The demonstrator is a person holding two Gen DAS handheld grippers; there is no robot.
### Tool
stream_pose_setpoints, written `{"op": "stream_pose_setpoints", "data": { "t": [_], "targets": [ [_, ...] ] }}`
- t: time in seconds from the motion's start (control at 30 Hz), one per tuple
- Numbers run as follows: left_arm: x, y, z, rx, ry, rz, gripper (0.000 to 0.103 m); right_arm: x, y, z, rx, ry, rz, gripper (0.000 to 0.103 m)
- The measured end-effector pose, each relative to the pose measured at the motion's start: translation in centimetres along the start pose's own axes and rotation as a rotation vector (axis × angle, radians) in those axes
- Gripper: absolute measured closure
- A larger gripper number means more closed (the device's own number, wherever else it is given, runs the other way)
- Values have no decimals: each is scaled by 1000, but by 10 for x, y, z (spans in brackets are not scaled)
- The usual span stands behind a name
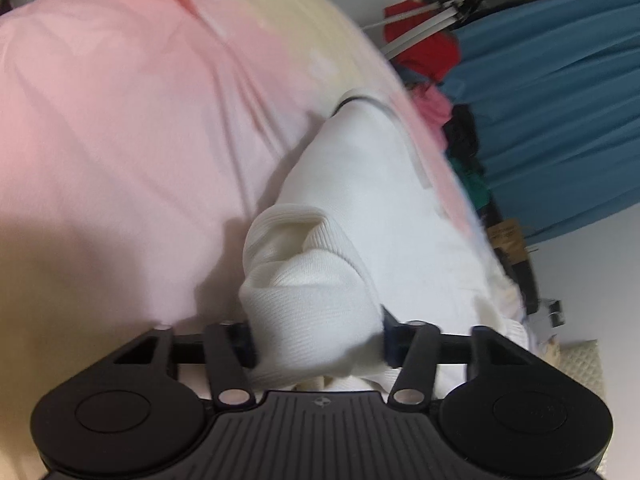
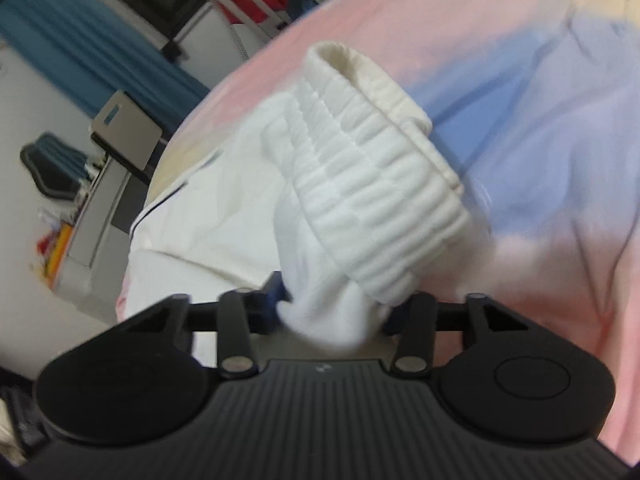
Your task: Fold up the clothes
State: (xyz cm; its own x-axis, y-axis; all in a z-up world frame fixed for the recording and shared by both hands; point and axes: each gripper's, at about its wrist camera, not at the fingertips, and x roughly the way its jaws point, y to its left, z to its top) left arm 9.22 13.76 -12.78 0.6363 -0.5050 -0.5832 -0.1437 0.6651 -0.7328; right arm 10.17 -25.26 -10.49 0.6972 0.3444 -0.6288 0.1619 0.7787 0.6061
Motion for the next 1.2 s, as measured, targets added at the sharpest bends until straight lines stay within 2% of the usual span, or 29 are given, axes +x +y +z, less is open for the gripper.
{"op": "stream_pose_setpoints", "data": {
  "t": [0.07,0.23,0.33,0.4,0.5,0.57,0.67,0.77,0.83,0.93,1.03,1.2],
  "targets": [
    [-10,-7,-1,12,-27,-51,60,-13,5,5,25,-39,37,68],
    [-33,-42,-3,0,-49,-189,65,-63,14,29,48,-145,124,69],
    [-34,-85,-2,36,-58,-220,65,-93,10,52,71,-193,164,69],
    [-19,-119,2,48,-32,-234,66,-111,-2,74,85,-214,162,69],
    [22,-178,4,89,20,-261,66,-137,-28,112,121,-256,146,69],
    [59,-225,5,156,40,-287,66,-154,-52,143,156,-294,124,69],
    [130,-287,0,230,69,-327,67,-165,-96,194,217,-354,76,69],
    [199,-332,-12,263,79,-362,67,-174,-141,243,278,-413,29,69],
    [247,-349,-23,272,83,-367,67,-167,-173,260,320,-443,1,69],
    [309,-354,-36,277,130,-339,67,-146,-217,258,366,-472,-34,69],
    [339,-330,-58,353,166,-309,66,-119,-259,238,416,-487,-63,69],
    [360,-268,-90,565,184,-308,59,-85,-300,166,503,-479,-93,67]
  ]
}}
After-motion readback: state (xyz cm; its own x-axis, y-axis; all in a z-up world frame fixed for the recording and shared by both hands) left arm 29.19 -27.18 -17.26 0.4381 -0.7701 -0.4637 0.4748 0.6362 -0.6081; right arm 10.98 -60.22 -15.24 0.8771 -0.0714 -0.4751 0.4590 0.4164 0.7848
